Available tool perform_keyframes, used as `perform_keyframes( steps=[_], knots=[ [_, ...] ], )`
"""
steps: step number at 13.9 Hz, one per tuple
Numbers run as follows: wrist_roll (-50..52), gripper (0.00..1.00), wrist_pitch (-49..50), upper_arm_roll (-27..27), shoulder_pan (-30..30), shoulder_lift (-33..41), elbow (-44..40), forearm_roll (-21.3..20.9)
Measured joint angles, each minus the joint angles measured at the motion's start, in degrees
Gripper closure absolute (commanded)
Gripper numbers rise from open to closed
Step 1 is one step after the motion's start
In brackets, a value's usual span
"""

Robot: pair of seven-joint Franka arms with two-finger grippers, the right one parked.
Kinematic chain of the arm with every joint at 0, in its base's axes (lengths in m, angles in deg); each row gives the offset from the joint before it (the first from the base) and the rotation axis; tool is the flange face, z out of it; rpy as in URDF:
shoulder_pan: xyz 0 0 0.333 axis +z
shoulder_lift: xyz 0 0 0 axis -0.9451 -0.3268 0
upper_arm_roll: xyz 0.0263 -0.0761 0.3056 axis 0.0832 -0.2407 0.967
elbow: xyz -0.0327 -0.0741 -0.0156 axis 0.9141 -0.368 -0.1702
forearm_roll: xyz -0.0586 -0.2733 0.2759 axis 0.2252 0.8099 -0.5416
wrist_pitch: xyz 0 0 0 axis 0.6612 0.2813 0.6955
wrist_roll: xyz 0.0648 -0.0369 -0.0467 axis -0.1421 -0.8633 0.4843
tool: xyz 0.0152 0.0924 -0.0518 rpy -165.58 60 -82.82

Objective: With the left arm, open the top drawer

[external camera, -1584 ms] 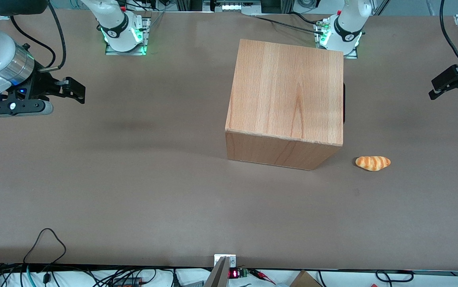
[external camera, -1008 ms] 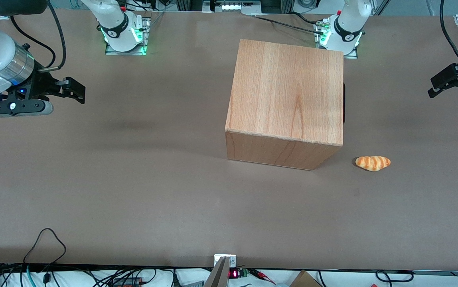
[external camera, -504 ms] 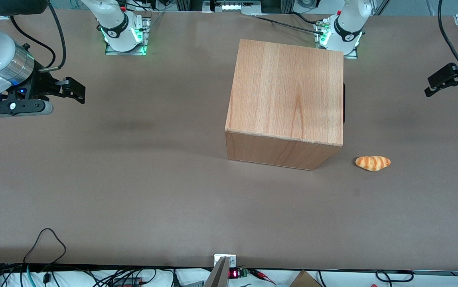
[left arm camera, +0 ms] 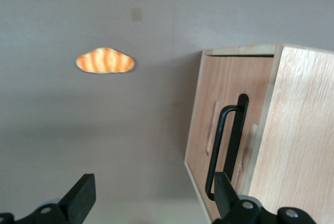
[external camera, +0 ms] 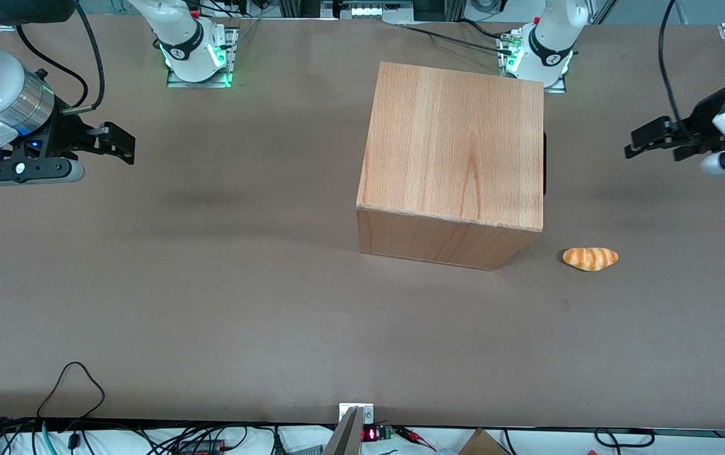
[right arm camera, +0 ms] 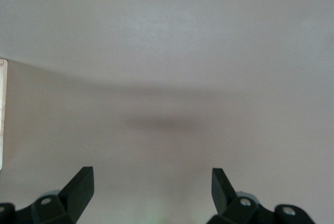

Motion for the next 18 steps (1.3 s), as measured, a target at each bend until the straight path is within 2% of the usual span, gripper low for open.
perform_keyframes(
  steps=[6,18],
  knots=[
    [-0.7,0.00,-8.5,-3.2,-0.3,-0.3,10.3,4.5],
    [-3.2,0.00,-16.6,-5.2,-0.3,-1.1,19.1,5.8]
  ],
)
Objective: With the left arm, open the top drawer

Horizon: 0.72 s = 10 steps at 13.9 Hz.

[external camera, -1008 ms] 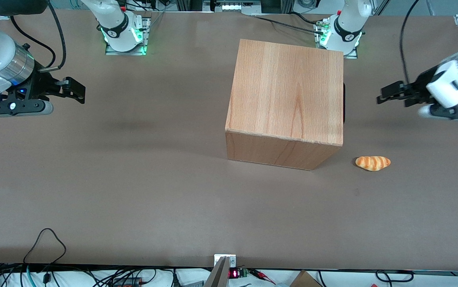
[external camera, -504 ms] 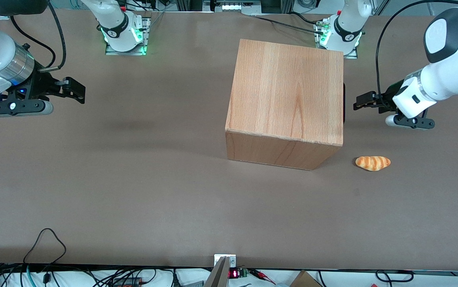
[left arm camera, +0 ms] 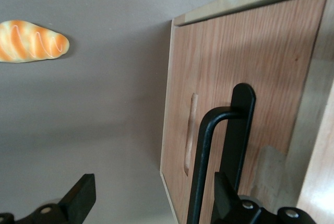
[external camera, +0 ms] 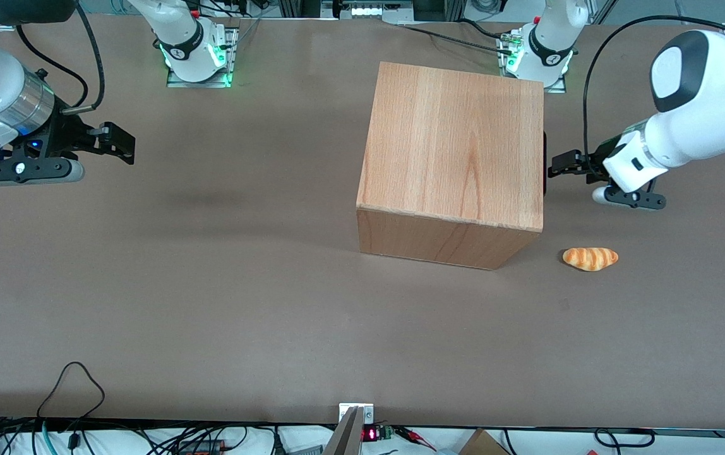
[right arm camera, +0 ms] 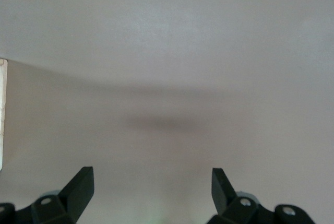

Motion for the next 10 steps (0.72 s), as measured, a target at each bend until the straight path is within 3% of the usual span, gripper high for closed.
perform_keyframes(
  steps=[10],
  knots=[
    [-2.7,0.00,-3.1,-0.6,0.0,-0.5,3.3,0.0]
  ],
)
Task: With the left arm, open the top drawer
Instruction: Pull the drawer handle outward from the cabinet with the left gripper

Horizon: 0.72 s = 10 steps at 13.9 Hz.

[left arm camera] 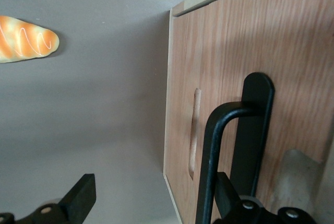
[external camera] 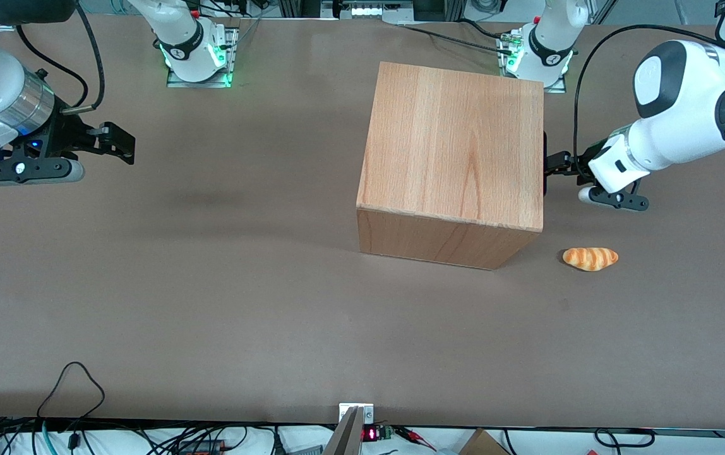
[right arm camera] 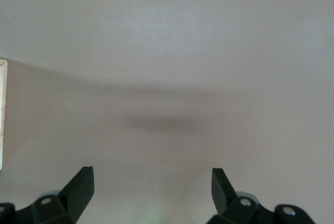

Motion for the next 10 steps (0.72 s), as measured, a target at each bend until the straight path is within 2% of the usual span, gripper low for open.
perform_keyframes(
  steps=[5,10],
  knots=[
    [-1.5,0.00,-0.7,0.0,0.7,-1.4,0.0,0.1],
    [-3.3,0.00,-1.1,0.4,5.1,-2.8,0.0,0.1]
  ],
)
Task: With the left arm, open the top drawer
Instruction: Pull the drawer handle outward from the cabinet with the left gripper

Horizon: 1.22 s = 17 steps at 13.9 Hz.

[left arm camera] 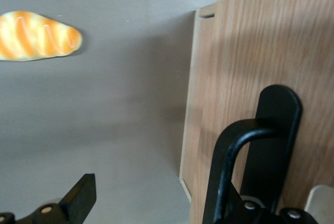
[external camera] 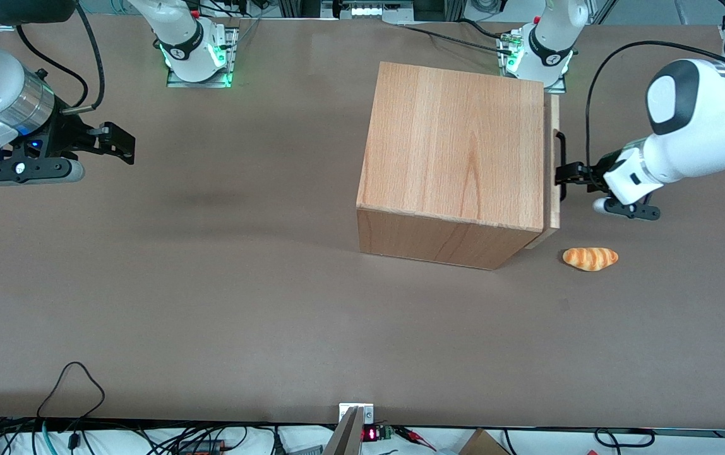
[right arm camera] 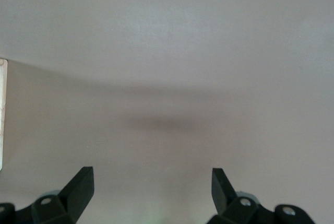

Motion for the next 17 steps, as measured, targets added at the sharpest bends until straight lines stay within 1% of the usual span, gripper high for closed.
perform_keyframes(
  steps=[12,17],
  knots=[
    [-0.5,0.00,-0.4,0.5,11.9,-1.2,-1.2,-0.5],
    [-0.7,0.00,-0.4,0.6,15.5,-2.4,-2.7,-0.5]
  ],
)
